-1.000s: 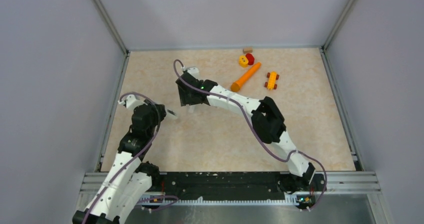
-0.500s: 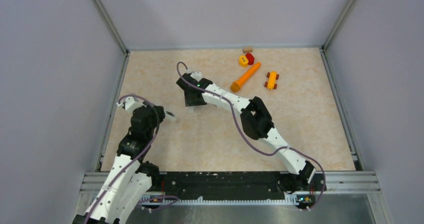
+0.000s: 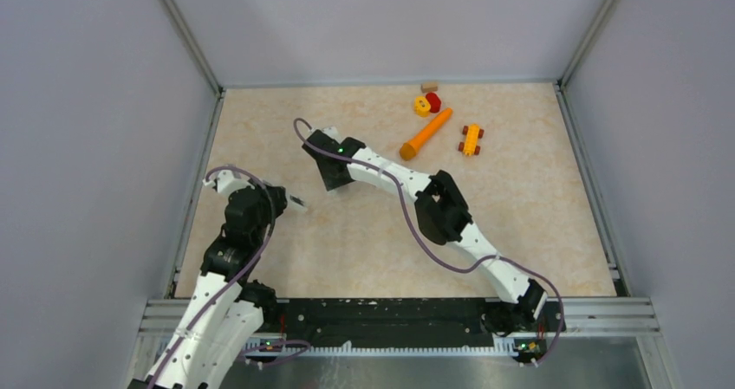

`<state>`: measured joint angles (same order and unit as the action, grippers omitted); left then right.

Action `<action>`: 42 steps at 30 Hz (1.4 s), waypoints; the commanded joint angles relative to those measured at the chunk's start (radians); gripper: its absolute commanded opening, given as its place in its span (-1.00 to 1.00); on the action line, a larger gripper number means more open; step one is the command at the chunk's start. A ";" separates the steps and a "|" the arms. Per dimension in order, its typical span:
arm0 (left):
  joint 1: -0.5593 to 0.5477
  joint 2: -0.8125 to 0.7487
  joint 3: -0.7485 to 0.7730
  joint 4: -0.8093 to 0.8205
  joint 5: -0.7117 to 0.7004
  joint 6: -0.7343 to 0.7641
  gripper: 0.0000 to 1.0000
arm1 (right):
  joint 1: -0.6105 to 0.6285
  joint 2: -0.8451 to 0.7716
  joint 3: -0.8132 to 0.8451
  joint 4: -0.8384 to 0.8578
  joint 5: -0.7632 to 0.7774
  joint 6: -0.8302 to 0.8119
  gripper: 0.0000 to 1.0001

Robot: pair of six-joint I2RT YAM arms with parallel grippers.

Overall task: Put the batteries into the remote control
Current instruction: Move the battery cover to the center of the board.

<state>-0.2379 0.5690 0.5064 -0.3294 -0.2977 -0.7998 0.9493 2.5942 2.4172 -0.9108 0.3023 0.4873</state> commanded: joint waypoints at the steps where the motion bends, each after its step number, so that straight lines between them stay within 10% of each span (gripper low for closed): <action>1: 0.002 -0.027 0.044 0.000 0.036 0.018 -1.00 | 0.039 -0.001 -0.033 -0.068 -0.025 -0.155 -0.13; 25: -0.001 0.133 -0.044 0.280 0.483 -0.081 -1.00 | -0.013 -0.642 -0.750 0.046 -0.060 -0.124 -0.43; 32: 0.000 0.012 -0.032 0.130 0.250 -0.051 -1.00 | 0.008 -0.613 -0.730 0.203 -0.114 -0.101 0.23; 42: 0.000 -0.086 -0.026 0.041 0.140 0.000 -1.00 | 0.031 -0.407 -0.590 0.280 0.043 0.002 0.29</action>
<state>-0.2375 0.4858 0.4553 -0.2829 -0.1112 -0.8349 0.9691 2.1509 1.7752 -0.6964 0.2649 0.4362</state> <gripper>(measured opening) 0.284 0.644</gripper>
